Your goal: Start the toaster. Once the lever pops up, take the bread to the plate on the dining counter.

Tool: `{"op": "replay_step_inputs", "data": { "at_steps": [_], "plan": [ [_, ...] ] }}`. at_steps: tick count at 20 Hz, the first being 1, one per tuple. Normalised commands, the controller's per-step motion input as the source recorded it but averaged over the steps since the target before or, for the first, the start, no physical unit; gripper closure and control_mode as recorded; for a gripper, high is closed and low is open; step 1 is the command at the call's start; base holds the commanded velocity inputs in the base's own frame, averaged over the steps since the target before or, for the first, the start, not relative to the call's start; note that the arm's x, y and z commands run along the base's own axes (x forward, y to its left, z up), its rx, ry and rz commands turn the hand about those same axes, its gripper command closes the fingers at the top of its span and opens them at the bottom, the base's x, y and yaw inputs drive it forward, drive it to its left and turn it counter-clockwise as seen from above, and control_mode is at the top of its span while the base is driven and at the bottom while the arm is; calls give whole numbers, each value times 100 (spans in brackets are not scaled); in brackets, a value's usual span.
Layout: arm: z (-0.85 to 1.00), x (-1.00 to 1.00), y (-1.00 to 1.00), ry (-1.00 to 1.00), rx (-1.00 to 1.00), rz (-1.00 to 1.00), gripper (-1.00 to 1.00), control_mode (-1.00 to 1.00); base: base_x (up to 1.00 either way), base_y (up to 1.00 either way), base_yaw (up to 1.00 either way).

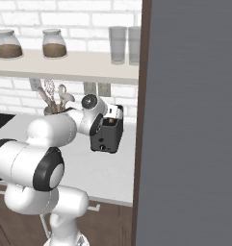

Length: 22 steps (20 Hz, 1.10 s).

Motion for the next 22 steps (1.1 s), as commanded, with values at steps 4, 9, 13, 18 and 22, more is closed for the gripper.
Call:
{"op": "replay_step_inputs", "data": {
  "at_steps": [4,9,13,18,22],
  "plan": [
    [0,0,0,0,0,0,-100,-100,0,0,0],
    [0,0,0,0,0,0,-100,-100,0,0,0],
    [0,0,0,0,0,0,-100,-100,0,0,0],
    [0,0,0,0,0,0,-100,-100,0,0,0],
    [0,0,0,0,0,0,-100,-100,0,0,0]
  ]
}}
